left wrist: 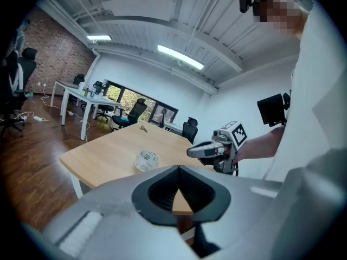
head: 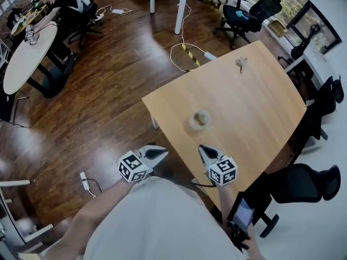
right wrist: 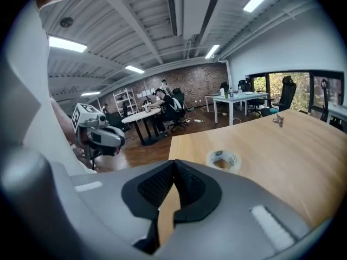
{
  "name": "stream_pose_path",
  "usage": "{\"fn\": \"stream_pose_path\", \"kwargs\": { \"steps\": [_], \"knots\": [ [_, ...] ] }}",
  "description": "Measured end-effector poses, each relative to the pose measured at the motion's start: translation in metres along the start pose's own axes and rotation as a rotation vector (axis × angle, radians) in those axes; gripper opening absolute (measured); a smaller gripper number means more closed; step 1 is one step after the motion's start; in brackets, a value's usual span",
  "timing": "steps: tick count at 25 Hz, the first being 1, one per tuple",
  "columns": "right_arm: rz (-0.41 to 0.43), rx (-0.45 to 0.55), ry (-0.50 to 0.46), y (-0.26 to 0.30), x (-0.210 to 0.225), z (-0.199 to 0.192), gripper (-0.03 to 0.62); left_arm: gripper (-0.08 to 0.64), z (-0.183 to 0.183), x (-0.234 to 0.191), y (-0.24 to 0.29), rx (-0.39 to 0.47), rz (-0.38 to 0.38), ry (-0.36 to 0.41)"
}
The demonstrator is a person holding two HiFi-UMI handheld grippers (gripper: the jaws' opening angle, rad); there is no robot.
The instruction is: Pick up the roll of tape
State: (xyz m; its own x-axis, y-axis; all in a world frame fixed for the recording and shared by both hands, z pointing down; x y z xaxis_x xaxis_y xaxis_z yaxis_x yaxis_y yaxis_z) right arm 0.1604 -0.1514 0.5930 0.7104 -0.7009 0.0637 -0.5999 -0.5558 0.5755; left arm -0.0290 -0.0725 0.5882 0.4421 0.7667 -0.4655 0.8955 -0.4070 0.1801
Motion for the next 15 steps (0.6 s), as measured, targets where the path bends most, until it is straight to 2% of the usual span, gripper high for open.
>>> {"fn": "stream_pose_path", "kwargs": {
  "steps": [3,6,10,15],
  "knots": [
    [-0.022,-0.071,-0.055,0.016,0.004,0.0,0.006,0.005,0.007,-0.012,-0.002,0.004,-0.019,0.001],
    [-0.043,-0.165,-0.161,0.031,0.014,0.002,0.006,0.005,0.014,-0.024,-0.002,0.009,-0.035,-0.004],
    [-0.007,-0.284,-0.255,0.056,0.014,0.0,0.009,0.005,0.013,-0.042,-0.01,0.014,-0.041,-0.036],
    [-0.017,-0.4,-0.314,0.093,0.019,0.004,0.081,0.005,0.016,-0.061,-0.017,0.02,-0.072,-0.06]
  ]
}}
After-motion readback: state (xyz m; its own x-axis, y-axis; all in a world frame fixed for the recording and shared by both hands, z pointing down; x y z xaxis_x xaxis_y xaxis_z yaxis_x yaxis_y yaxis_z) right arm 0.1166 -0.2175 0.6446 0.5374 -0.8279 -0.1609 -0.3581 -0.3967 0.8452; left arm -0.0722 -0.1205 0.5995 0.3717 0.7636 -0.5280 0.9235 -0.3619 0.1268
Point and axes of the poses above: the fingertips, and each gripper's own axes: y forward along the fingers, x to its right, z out of its top, the point moved 5 cm from there along -y, backward along the fingers, and after that the axes turned 15 degrees about -z, right-handed, at the moved point
